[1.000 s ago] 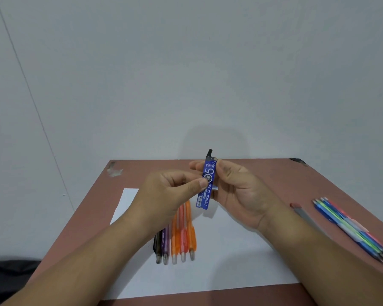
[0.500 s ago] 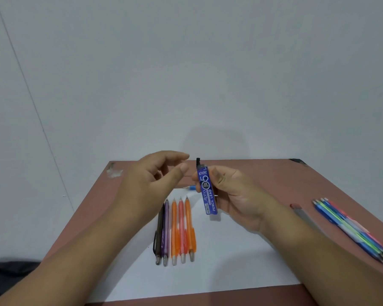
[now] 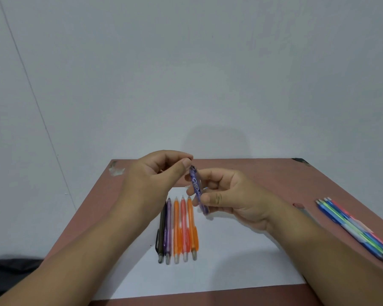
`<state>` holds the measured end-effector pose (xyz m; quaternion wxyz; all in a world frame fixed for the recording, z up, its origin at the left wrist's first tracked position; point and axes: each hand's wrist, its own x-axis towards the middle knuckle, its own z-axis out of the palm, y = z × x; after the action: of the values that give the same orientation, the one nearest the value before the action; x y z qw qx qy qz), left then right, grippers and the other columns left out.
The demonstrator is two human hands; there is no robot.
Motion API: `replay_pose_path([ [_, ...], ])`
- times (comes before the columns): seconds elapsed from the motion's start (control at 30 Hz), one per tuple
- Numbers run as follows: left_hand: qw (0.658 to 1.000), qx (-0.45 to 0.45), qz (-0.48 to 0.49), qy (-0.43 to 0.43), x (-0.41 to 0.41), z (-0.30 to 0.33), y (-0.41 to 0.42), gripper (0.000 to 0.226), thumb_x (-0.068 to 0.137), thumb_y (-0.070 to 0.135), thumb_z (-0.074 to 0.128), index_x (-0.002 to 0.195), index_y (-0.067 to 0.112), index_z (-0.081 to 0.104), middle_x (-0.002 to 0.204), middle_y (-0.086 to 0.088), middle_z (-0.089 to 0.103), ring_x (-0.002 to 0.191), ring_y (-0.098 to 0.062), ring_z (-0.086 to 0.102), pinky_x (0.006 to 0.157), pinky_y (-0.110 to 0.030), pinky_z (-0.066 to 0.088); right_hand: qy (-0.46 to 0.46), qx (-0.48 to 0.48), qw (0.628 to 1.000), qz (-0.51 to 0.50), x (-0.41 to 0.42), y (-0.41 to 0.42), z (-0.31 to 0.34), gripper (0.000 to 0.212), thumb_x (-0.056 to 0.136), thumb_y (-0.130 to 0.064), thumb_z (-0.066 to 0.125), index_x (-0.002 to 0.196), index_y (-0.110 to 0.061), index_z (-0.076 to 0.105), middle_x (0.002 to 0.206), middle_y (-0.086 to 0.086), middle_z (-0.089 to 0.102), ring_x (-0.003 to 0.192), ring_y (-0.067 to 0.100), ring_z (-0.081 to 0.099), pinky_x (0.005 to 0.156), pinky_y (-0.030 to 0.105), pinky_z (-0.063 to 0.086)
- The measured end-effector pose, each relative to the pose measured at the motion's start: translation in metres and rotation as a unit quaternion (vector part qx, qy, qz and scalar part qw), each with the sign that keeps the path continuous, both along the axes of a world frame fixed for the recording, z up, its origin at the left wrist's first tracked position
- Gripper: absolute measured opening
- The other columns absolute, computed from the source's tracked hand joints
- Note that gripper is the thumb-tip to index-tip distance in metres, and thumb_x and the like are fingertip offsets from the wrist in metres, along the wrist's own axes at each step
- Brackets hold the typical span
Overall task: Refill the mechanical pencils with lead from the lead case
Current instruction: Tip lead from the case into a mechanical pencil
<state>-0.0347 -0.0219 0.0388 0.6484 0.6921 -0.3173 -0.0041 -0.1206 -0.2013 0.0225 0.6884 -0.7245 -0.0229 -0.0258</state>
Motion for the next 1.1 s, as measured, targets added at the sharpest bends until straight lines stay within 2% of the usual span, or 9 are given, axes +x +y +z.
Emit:
replay_pose_path([
  [0.13, 1.000, -0.002, 0.020, 0.024, -0.002, 0.003, 0.000, 0.011, 0.093, 0.024, 0.068, 0.094, 0.030, 0.077, 0.089, 0.019, 0.074, 0.087, 0.008, 0.066, 0.066, -0.002, 0.044, -0.035, -0.086, 0.990, -0.108, 0.000, 0.005, 0.005, 0.040, 0.087, 0.002, 0.074, 0.111, -0.030, 0.075, 0.108, -0.005, 0.077, 0.096, 0.015, 0.073, 0.087, 0.040, 0.060],
  [0.27, 0.993, -0.005, -0.006, 0.119, 0.002, -0.003, -0.005, 0.015, 0.094, 0.031, 0.065, 0.097, 0.026, 0.079, 0.092, 0.008, 0.077, 0.082, -0.004, 0.066, 0.074, -0.019, 0.051, -0.137, -0.251, 0.935, -0.211, -0.001, 0.004, 0.008, 0.042, 0.088, -0.003, 0.075, 0.113, -0.036, 0.075, 0.105, -0.022, 0.075, 0.101, -0.008, 0.067, 0.088, 0.009, 0.050],
  [0.33, 0.960, -0.067, -0.069, 0.263, 0.006, -0.009, -0.010, 0.031, 0.094, 0.035, 0.063, 0.108, 0.011, 0.076, 0.105, -0.008, 0.076, 0.088, -0.020, 0.066, 0.076, -0.032, 0.054, -0.170, -0.317, 0.898, -0.254, 0.000, -0.002, 0.008, 0.043, 0.087, -0.003, 0.075, 0.117, -0.034, 0.075, 0.106, -0.024, 0.072, 0.101, -0.008, 0.065, 0.086, 0.006, 0.047],
  [0.47, 0.852, -0.101, -0.192, 0.477, -0.001, -0.006, -0.011, 0.067, 0.097, 0.055, 0.049, 0.121, -0.005, 0.066, 0.115, -0.019, 0.072, 0.085, -0.026, 0.069, 0.074, -0.033, 0.060, -0.201, -0.360, 0.863, -0.291, 0.001, -0.011, 0.006, 0.050, 0.087, 0.000, 0.071, 0.124, -0.034, 0.071, 0.105, -0.032, 0.065, 0.101, -0.012, 0.060, 0.085, 0.004, 0.043],
  [0.53, 0.831, -0.108, -0.217, 0.501, -0.005, -0.004, -0.010, 0.075, 0.096, 0.060, 0.046, 0.123, -0.008, 0.063, 0.119, -0.024, 0.070, 0.091, -0.029, 0.072, 0.078, -0.035, 0.062, -0.203, -0.395, 0.848, -0.288, 0.001, -0.015, 0.006, 0.055, 0.088, -0.001, 0.069, 0.130, -0.037, 0.067, 0.107, -0.027, 0.065, 0.101, -0.005, 0.061, 0.087, 0.007, 0.044],
  [0.7, 0.803, -0.126, -0.242, 0.530, -0.005, -0.004, -0.010, 0.084, 0.095, 0.064, 0.044, 0.131, -0.011, 0.055, 0.124, -0.028, 0.065, 0.111, -0.040, 0.068, 0.097, -0.045, 0.056, -0.252, -0.543, 0.749, -0.285, 0.004, -0.036, 0.001, 0.047, 0.087, 0.005, 0.069, 0.117, -0.030, 0.075, 0.110, -0.018, 0.069, 0.105, 0.016, 0.056, 0.093, 0.004, 0.032],
  [0.87, 0.793, -0.126, -0.259, 0.536, -0.006, -0.005, -0.010, 0.089, 0.094, 0.067, 0.043, 0.134, -0.012, 0.050, 0.127, -0.030, 0.063, 0.116, -0.044, 0.064, 0.103, -0.046, 0.047, -0.248, -0.553, 0.752, -0.260, 0.004, -0.044, 0.002, 0.052, 0.090, 0.004, 0.067, 0.125, -0.034, 0.070, 0.108, -0.013, 0.068, 0.101, 0.017, 0.057, 0.090, 0.021, 0.046],
  [1.0, 0.788, -0.131, -0.269, 0.538, -0.007, -0.005, -0.011, 0.091, 0.094, 0.068, 0.041, 0.136, -0.012, 0.048, 0.128, -0.030, 0.062, 0.117, -0.044, 0.063, 0.106, -0.046, 0.048, -0.210, -0.537, 0.784, -0.231, 0.001, -0.037, 0.007, 0.084, 0.096, -0.001, 0.057, 0.145, -0.063, 0.029, 0.106, -0.014, 0.063, 0.098, 0.010, 0.052, 0.083, 0.017, 0.044],
  [1.1, 0.791, -0.129, -0.266, 0.536, -0.007, -0.005, -0.011, 0.091, 0.093, 0.069, 0.041, 0.136, -0.012, 0.048, 0.128, -0.030, 0.063, 0.117, -0.042, 0.064, 0.103, -0.045, 0.051, -0.244, -0.568, 0.756, -0.214, 0.003, -0.040, 0.003, 0.070, 0.089, 0.009, 0.058, 0.137, -0.042, 0.059, 0.105, -0.008, 0.066, 0.097, 0.022, 0.057, 0.082, 0.021, 0.045],
])
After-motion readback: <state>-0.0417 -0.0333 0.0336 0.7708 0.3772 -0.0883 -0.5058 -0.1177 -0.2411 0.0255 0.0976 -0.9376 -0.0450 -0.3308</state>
